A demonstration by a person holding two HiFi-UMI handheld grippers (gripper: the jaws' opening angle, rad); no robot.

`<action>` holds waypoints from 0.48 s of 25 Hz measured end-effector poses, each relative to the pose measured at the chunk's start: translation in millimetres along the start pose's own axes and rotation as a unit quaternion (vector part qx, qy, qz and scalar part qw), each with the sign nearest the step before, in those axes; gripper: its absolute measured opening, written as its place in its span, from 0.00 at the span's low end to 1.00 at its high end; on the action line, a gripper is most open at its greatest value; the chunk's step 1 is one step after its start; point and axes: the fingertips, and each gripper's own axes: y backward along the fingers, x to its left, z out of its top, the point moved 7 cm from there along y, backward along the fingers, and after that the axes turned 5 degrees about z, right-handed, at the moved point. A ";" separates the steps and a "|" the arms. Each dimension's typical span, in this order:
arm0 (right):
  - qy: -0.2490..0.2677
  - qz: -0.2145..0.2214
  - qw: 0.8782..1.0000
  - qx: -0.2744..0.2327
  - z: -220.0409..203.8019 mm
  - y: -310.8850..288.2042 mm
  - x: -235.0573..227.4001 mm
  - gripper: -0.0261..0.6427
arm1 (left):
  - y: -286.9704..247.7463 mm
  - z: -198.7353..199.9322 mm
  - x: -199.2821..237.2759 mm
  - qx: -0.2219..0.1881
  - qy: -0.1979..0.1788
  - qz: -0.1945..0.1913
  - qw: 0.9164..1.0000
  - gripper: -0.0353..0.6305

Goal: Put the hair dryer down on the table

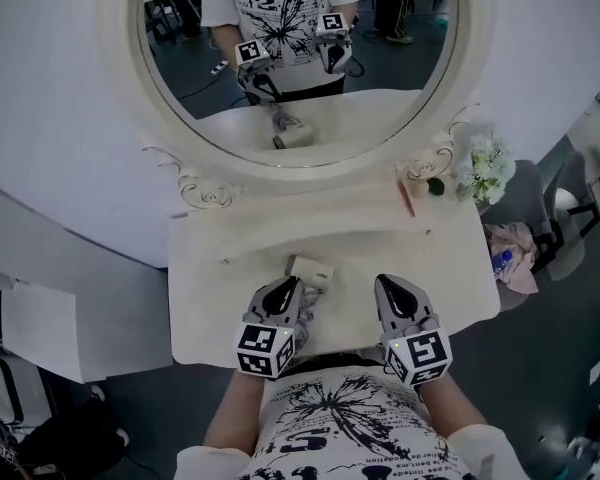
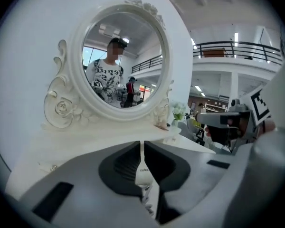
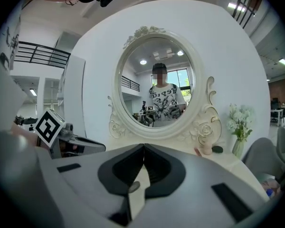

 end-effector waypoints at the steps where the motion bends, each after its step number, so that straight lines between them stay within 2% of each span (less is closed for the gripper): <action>1: 0.002 0.000 1.000 -0.004 2.9 0.7 2.5 0.06 | 4.8 6.5 1.1 -0.008 0.003 0.000 1.000 0.11; 6: 0.014 0.009 1.000 -0.026 16.1 2.4 15.8 0.06 | 31.2 40.5 3.7 -0.069 -0.020 0.002 0.997 0.09; 12: 0.041 0.031 0.997 -0.063 35.6 0.8 28.7 0.06 | 66.4 79.9 6.3 -0.167 -0.058 0.010 0.984 0.09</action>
